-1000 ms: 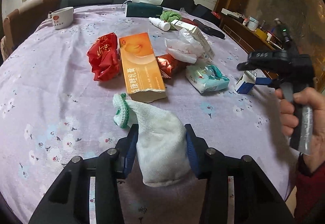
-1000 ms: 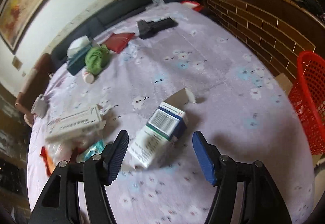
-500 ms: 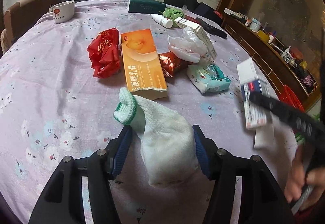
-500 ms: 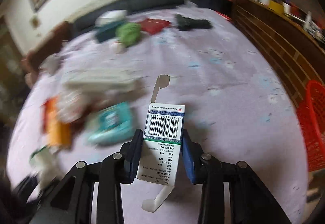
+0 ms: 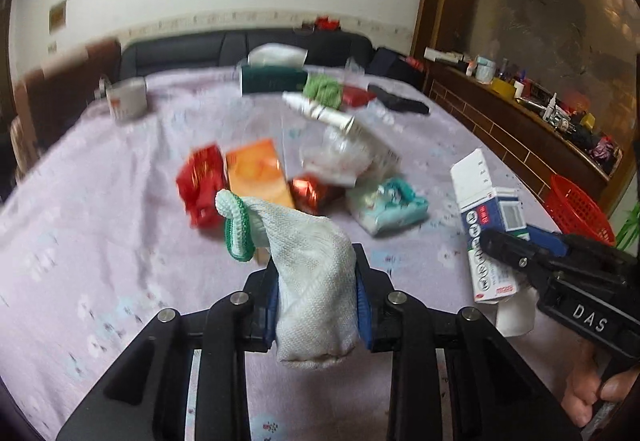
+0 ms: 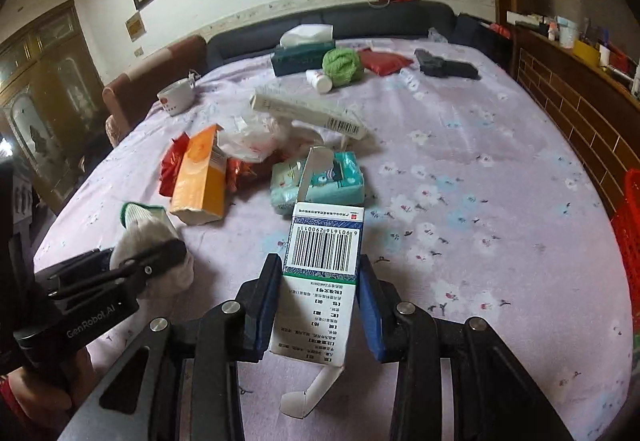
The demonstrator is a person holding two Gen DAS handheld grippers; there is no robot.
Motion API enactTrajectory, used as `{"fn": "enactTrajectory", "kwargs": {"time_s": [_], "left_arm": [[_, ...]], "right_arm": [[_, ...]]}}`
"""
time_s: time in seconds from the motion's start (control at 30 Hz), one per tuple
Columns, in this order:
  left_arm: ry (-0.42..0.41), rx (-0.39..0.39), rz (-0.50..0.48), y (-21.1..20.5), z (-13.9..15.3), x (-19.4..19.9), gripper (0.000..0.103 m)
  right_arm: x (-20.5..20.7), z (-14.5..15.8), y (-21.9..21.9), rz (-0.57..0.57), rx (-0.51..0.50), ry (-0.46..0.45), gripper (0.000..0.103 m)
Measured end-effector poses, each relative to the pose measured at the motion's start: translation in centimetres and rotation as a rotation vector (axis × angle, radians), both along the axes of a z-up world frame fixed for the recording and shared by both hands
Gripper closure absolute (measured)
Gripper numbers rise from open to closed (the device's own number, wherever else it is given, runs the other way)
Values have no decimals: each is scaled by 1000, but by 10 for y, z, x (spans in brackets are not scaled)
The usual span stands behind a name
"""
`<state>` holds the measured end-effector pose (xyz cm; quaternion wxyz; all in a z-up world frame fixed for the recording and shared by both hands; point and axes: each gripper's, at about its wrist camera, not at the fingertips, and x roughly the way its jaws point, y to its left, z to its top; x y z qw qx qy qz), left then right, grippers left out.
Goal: Collect trash
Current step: 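Hold the sock and medicine box lifted above the table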
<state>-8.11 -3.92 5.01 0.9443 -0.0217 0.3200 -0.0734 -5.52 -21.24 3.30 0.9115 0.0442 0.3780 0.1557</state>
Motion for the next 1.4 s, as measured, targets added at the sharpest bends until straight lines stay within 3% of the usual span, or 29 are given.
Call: {"fn": "enactTrajectory", "kwargs": {"time_s": [0.2, 0.4, 0.67, 1.4], "left_arm": [[-56, 49, 4, -11, 3, -5, 74], [-83, 80, -4, -20, 3, -13, 74], [-52, 71, -7, -21, -9, -11, 73], [-24, 49, 4, -16, -16, -8, 73]], "right_arm": [[-14, 19, -8, -56, -29, -117, 64], [-17, 15, -9, -79, -31, -122, 64], [-22, 8, -6, -100, -43, -155, 63], [-3, -13, -14, -117, 5, -65, 64]]}}
